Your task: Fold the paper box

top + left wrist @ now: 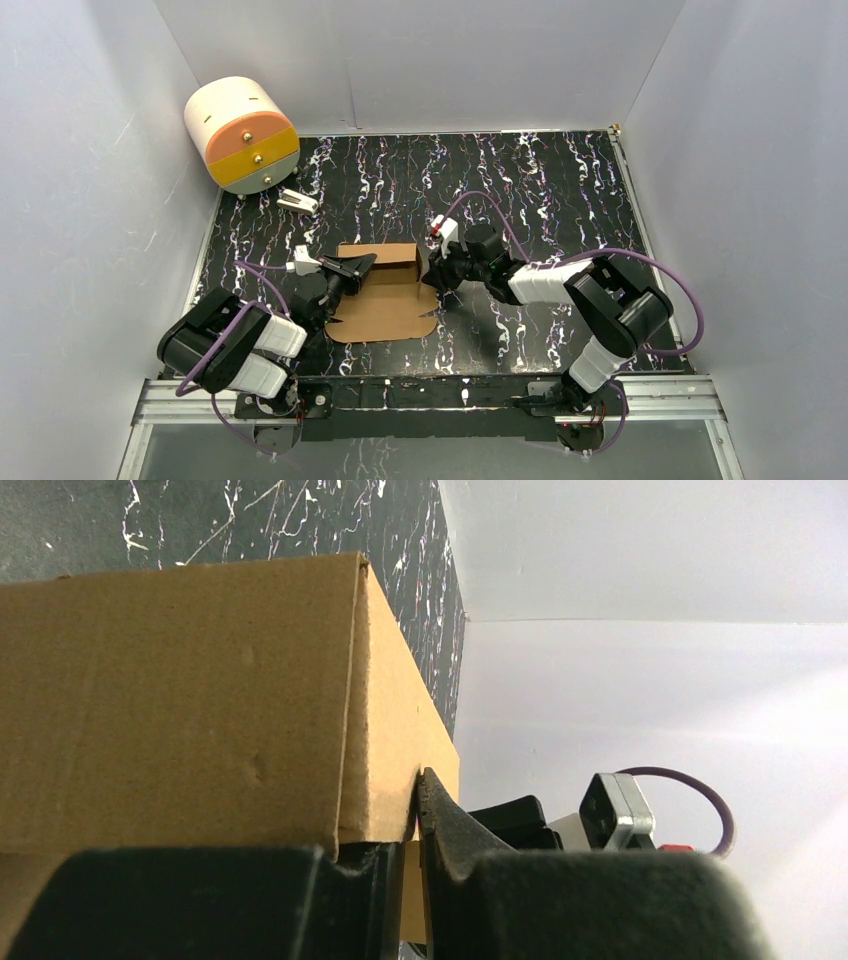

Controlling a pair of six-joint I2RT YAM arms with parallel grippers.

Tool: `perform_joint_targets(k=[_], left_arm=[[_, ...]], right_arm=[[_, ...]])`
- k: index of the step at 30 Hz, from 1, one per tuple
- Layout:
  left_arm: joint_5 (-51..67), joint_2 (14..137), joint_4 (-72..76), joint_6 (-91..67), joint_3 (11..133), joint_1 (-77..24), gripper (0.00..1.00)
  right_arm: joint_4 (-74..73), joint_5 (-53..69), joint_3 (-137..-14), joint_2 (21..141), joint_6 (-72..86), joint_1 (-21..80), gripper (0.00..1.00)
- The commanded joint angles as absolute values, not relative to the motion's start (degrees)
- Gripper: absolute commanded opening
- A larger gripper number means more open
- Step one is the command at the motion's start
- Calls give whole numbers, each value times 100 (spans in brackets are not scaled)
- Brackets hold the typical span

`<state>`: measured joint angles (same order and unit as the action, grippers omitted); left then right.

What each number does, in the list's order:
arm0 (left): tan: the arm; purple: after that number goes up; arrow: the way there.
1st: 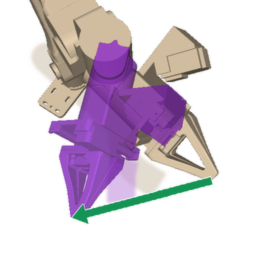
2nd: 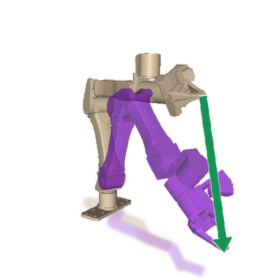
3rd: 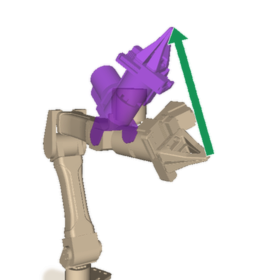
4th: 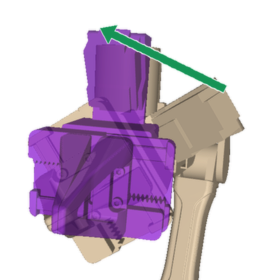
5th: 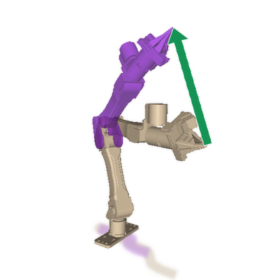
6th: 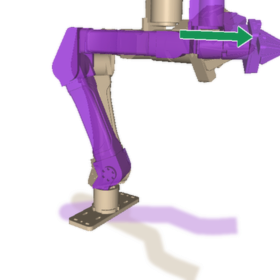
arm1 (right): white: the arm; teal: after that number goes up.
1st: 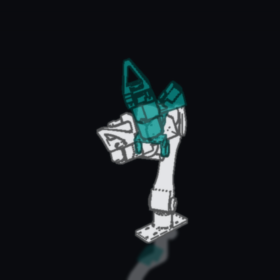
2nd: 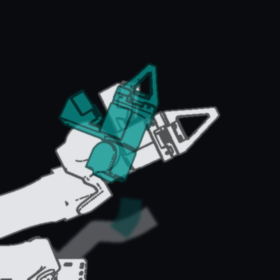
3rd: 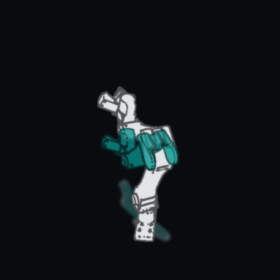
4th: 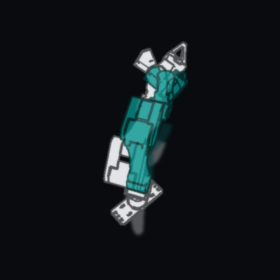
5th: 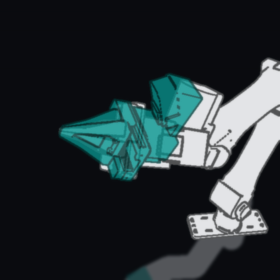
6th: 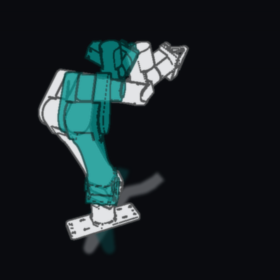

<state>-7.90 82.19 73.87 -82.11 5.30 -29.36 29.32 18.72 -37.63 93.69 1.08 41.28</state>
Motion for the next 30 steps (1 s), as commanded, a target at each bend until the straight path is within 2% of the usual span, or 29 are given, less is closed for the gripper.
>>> perform_joint_targets(k=[1, 12, 30], left_arm=[[-748, 8247, 7172, -8127, 523, -2997, 7], [-719, 8099, 7175, -8224, 510, -3032, 7], [-669, 7934, 7172, -8452, 558, -3214, 7]], right_arm=[[3860, 1990, -3700, 9357, 85, 4240, 46], [4526, 1485, -3434, 9204, 150, 4318, 57], [6054, 1268, -3294, 9918, -166, 4470, 61]])
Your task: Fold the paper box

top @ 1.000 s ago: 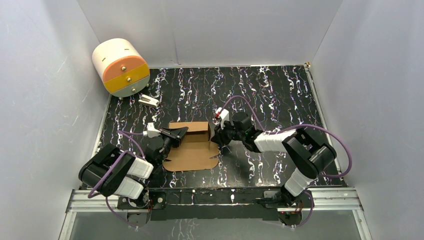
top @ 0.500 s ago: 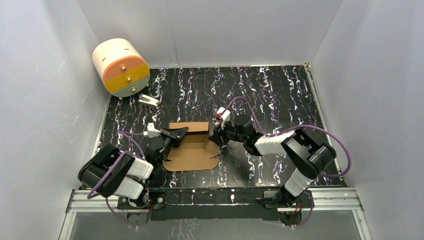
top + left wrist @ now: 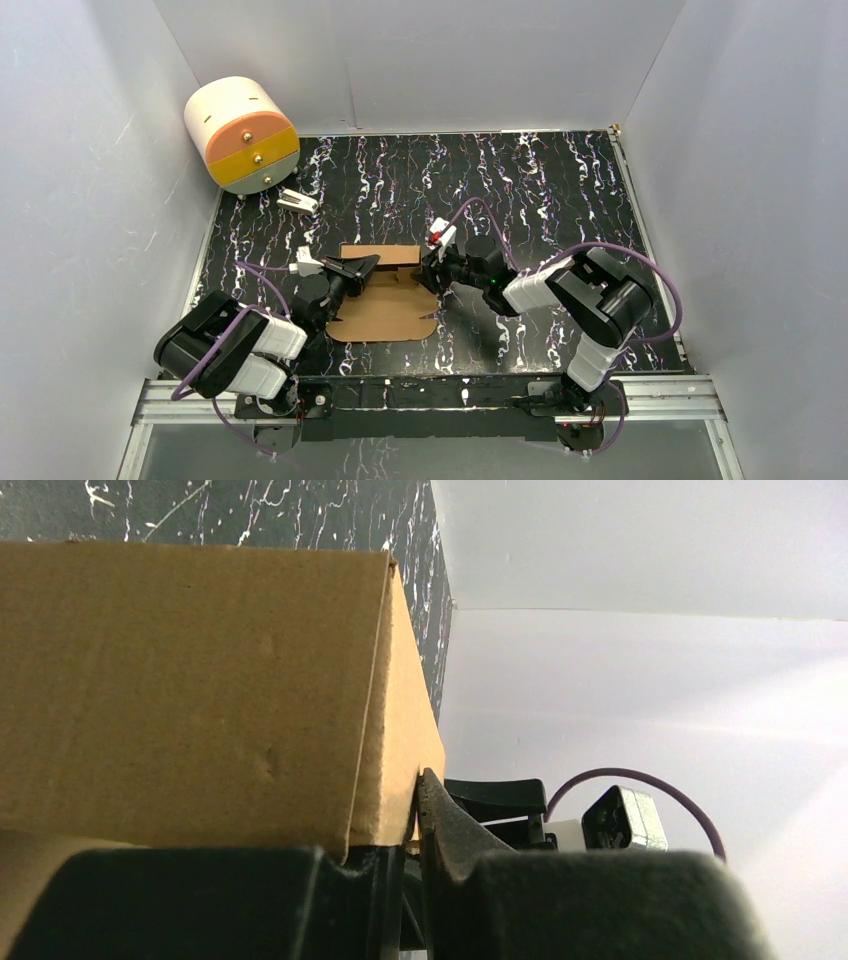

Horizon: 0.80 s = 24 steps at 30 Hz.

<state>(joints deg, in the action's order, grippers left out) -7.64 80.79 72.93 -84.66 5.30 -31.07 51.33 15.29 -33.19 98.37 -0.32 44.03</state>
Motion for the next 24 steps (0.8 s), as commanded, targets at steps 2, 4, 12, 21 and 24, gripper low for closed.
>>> perform_joint_targets(k=[2, 4, 12, 21, 24], left_arm=[[-675, 7932, 7172, -8454, 571, -3238, 7], [-669, 7956, 7176, -8476, 578, -3258, 7], [-655, 8016, 7172, -8543, 598, -3312, 7], [-302, 7752, 7163, -8433, 539, -3340, 17], [-18, 7516, 7138, -8500, 395, -3340, 28]], right_arm=[[6225, 1082, -3279, 9996, -171, 4492, 61], [6407, 999, -3254, 10086, -184, 4508, 60], [6782, 892, -3261, 10474, -119, 4543, 50], [6891, 526, -3104, 10473, -144, 4570, 30], [6854, 496, -3060, 10428, -188, 4569, 25]])
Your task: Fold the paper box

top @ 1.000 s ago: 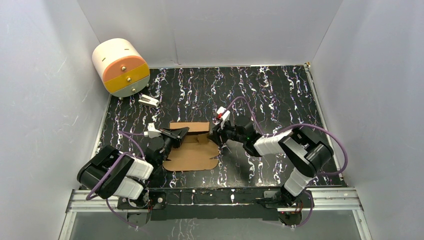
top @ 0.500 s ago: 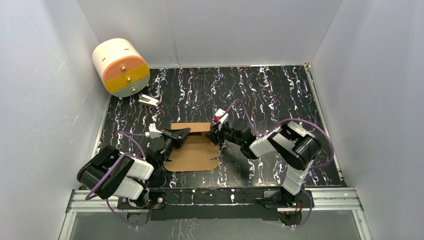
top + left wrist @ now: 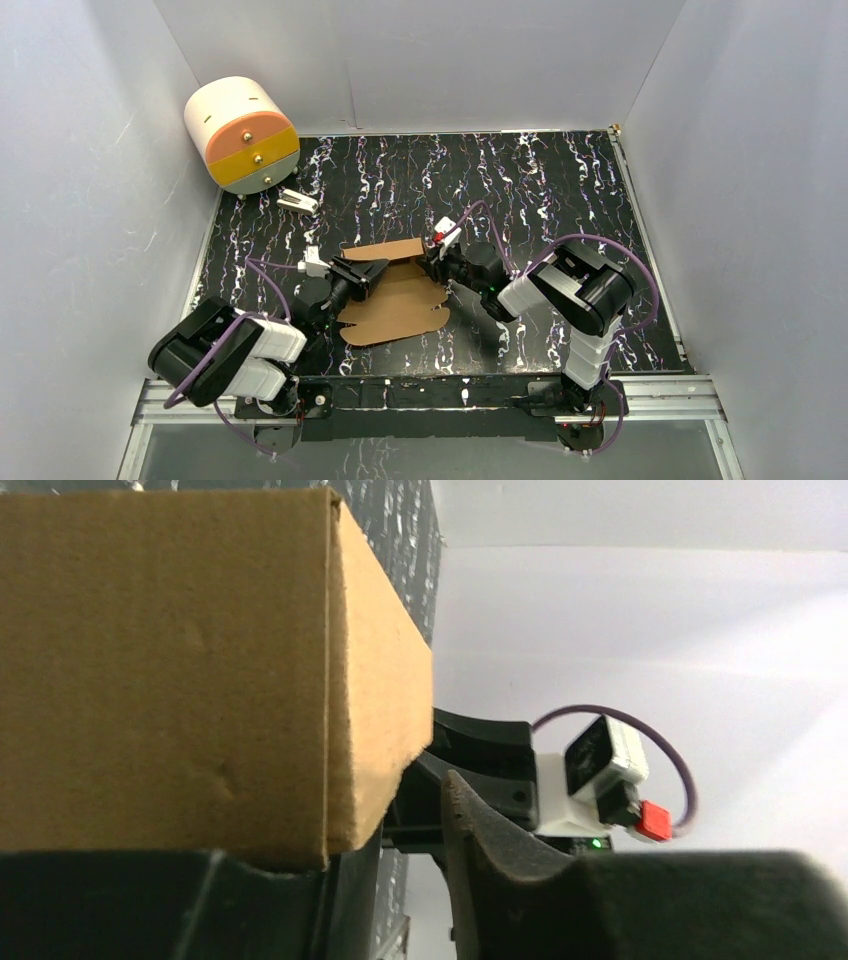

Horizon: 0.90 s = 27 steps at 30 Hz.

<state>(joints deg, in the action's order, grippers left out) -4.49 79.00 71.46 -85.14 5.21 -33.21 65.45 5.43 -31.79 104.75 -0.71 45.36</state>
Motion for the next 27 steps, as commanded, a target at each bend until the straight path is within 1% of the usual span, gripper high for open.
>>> perform_joint_targets(k=[1, 5, 8, 10, 12, 15, 17, 18, 21, 24, 27], left_arm=[[90, 7425, 7129, -8541, 344, -3340, 32], [485, 6819, 6912, -8522, 207, -3366, 47], [695, 6096, 6127, -8367, 294, -3388, 55], [762, 5452, 5222, -8065, 503, -3400, 59], [711, 4762, 3987, -7683, 823, -3410, 62], [401, 3822, 2174, -6880, 1404, -3427, 66], [162, 3449, 1138, -6420, 1830, -3428, 68], [85, 3350, 558, -6192, 2128, -3428, 68], [-272, 3378, -366, -5578, 2748, -3422, 68], [-401, 3918, -854, -4991, 3306, -3419, 68], [-443, 4708, -1050, -4558, 3757, -3419, 68]], right_arm=[[6813, 487, -3065, 10423, -216, 4570, 24], [6661, 465, -3107, 10418, -329, 4570, 21], [6575, 484, -3126, 10432, -396, 4573, 21], [6537, 482, -3124, 10433, -434, 4570, 21], [6498, 476, -3130, 10424, -472, 4570, 21], [6442, 482, -3142, 10415, -533, 4573, 21], [6417, 522, -3150, 10415, -558, 4570, 21], [6408, 551, -3157, 10415, -568, 4570, 21], [6392, 635, -3166, 10417, -571, 4570, 21], [6408, 716, -3181, 10432, -564, 4570, 21], [6431, 796, -3173, 10430, -563, 4570, 21]])
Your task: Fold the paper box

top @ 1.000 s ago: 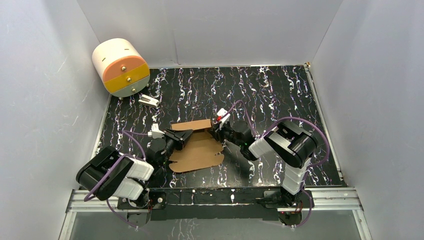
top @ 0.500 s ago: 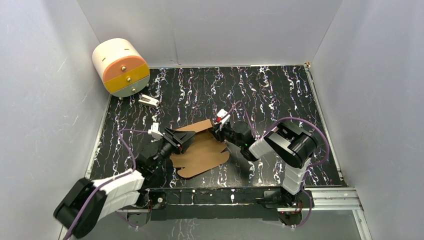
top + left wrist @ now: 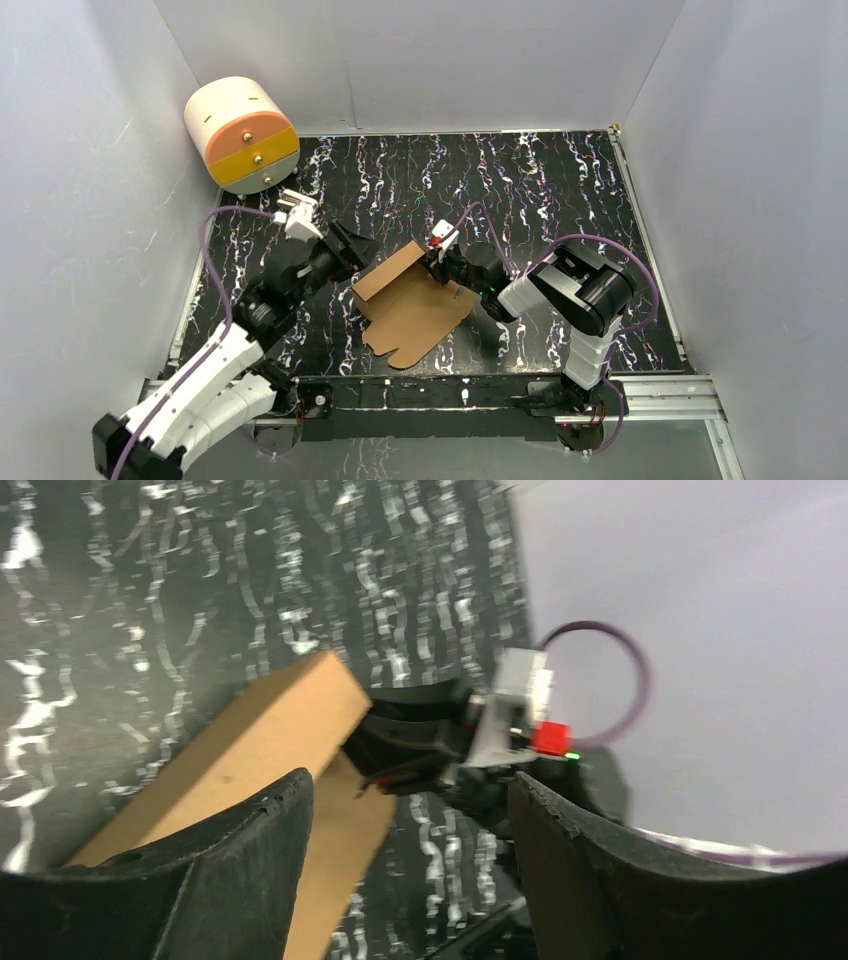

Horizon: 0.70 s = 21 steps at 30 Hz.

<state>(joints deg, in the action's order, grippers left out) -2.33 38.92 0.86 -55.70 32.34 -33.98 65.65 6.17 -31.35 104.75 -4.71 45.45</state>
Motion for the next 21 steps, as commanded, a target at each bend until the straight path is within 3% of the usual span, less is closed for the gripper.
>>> perform_joint_targets(k=[1, 13, 21], left_arm=[[-412, 4974, -1008, -4451, 3878, -3419, 68], [517, 7279, 453, -4183, 4537, -3334, 67], [976, 7981, 870, -4317, 4534, -3322, 58]], right_arm=[[6433, 807, -3169, 10427, -563, 4570, 21], [6427, 1008, -3198, 10466, -621, 4571, 21], [6459, 984, -3210, 10504, -616, 4571, 21]])
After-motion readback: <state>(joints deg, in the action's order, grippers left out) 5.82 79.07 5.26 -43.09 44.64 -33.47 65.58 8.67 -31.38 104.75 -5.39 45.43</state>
